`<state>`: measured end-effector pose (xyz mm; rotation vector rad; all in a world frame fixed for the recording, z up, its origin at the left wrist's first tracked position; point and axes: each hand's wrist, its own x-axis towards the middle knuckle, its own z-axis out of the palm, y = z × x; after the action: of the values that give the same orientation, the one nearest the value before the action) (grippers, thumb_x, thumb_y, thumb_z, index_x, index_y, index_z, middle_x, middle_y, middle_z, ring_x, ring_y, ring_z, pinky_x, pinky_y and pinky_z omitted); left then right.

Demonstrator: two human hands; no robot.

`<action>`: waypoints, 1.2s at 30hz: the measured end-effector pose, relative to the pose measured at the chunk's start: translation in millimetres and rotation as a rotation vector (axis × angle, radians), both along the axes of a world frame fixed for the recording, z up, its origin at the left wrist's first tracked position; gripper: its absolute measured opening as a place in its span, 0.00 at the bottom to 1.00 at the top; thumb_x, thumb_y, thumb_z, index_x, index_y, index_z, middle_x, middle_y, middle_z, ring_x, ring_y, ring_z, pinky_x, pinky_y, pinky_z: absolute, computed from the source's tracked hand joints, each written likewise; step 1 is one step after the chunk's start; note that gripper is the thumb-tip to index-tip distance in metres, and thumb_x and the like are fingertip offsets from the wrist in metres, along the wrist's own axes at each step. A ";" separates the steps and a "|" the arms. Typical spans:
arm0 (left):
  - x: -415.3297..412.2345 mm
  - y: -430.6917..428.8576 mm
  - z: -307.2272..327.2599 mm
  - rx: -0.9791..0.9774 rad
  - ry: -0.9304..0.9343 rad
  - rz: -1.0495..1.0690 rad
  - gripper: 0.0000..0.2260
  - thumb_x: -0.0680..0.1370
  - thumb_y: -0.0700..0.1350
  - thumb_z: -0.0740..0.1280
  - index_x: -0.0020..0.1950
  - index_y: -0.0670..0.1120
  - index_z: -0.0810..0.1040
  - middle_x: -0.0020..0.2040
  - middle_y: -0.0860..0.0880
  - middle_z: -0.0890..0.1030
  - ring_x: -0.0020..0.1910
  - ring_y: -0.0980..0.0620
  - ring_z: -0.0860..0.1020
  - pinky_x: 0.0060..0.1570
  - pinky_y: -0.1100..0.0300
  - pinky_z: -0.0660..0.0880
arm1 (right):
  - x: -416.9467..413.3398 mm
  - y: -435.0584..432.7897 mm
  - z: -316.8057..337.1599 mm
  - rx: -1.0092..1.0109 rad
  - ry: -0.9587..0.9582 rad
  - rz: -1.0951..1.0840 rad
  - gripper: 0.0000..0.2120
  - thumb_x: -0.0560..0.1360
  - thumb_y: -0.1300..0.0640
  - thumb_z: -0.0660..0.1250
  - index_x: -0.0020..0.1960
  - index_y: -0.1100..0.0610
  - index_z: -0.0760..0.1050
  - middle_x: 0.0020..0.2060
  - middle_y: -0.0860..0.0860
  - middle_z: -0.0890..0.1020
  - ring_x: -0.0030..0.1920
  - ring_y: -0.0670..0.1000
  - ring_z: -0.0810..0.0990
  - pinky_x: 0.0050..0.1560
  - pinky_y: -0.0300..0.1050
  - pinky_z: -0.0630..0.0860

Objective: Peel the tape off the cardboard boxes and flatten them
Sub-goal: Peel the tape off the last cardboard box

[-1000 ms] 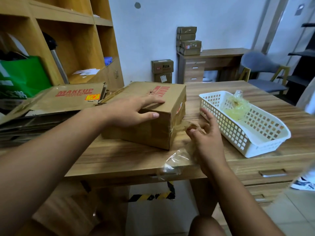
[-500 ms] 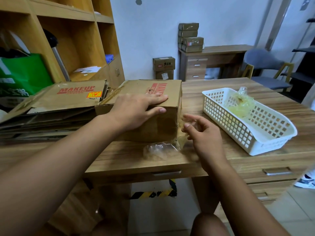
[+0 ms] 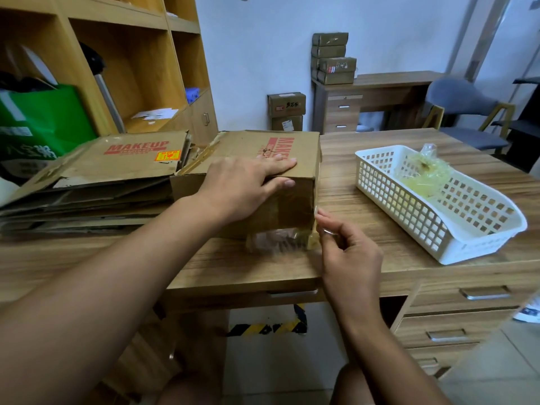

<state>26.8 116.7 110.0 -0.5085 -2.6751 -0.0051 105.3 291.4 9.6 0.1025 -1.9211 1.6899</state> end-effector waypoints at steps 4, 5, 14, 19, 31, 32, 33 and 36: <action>-0.8 1.2 2.7 0.009 -0.036 0.018 0.23 0.79 0.69 0.50 0.75 0.71 0.58 0.76 0.63 0.65 0.74 0.51 0.68 0.60 0.51 0.72 | 7.6 -2.9 -7.4 0.048 0.010 -0.006 0.14 0.77 0.70 0.69 0.56 0.54 0.85 0.56 0.43 0.85 0.59 0.37 0.81 0.63 0.35 0.76; -0.7 1.7 3.3 0.014 -0.045 0.023 0.23 0.80 0.69 0.51 0.75 0.71 0.59 0.76 0.63 0.65 0.74 0.51 0.68 0.60 0.51 0.71 | 9.7 -3.7 -9.0 0.068 0.018 -0.010 0.15 0.77 0.70 0.69 0.56 0.55 0.84 0.56 0.44 0.85 0.59 0.37 0.81 0.63 0.35 0.76; -2.8 3.3 3.1 0.017 -0.082 0.030 0.23 0.80 0.69 0.51 0.76 0.71 0.58 0.76 0.63 0.64 0.75 0.51 0.66 0.62 0.51 0.70 | 23.3 -10.9 -15.8 0.270 0.164 -0.077 0.18 0.73 0.74 0.71 0.56 0.57 0.84 0.57 0.45 0.83 0.60 0.40 0.81 0.63 0.36 0.76; -7.4 2.2 1.3 0.032 -0.105 0.031 0.24 0.79 0.69 0.51 0.76 0.71 0.59 0.76 0.63 0.64 0.75 0.50 0.67 0.62 0.50 0.70 | 33.8 -17.7 -17.9 0.394 0.217 -0.068 0.19 0.70 0.77 0.72 0.55 0.59 0.84 0.55 0.47 0.84 0.59 0.44 0.82 0.63 0.34 0.74; -7.5 2.5 7.7 0.020 -0.164 0.045 0.24 0.77 0.72 0.51 0.74 0.74 0.59 0.76 0.65 0.65 0.72 0.46 0.70 0.62 0.49 0.70 | 46.8 -29.9 -23.5 0.583 0.309 -0.035 0.16 0.70 0.70 0.64 0.52 0.57 0.83 0.53 0.50 0.85 0.55 0.49 0.82 0.59 0.41 0.76; -6.3 5.5 9.4 0.016 -0.160 0.050 0.24 0.77 0.72 0.51 0.74 0.74 0.59 0.75 0.65 0.65 0.72 0.45 0.71 0.62 0.49 0.70 | 55.4 -40.6 -24.1 0.622 0.336 0.027 0.16 0.71 0.68 0.62 0.52 0.56 0.83 0.52 0.50 0.85 0.54 0.48 0.81 0.58 0.40 0.76; -5.6 8.7 10.5 0.012 -0.155 0.051 0.24 0.78 0.72 0.51 0.74 0.73 0.60 0.75 0.64 0.65 0.71 0.45 0.71 0.61 0.49 0.70 | 64.6 -52.0 -25.4 0.651 0.357 0.098 0.15 0.73 0.65 0.61 0.51 0.55 0.83 0.51 0.49 0.85 0.53 0.47 0.80 0.57 0.39 0.77; -4.7 12.1 12.3 0.003 -0.154 0.062 0.24 0.77 0.73 0.51 0.74 0.74 0.60 0.75 0.62 0.68 0.70 0.44 0.72 0.60 0.50 0.70 | 67.0 -61.2 -26.3 0.633 0.303 0.178 0.14 0.72 0.66 0.65 0.52 0.53 0.82 0.51 0.46 0.84 0.53 0.44 0.79 0.57 0.36 0.76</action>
<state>22.1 128.8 122.3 -0.4407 -2.8399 -0.0311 172.3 230.2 -16.7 0.7427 -2.1746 1.0267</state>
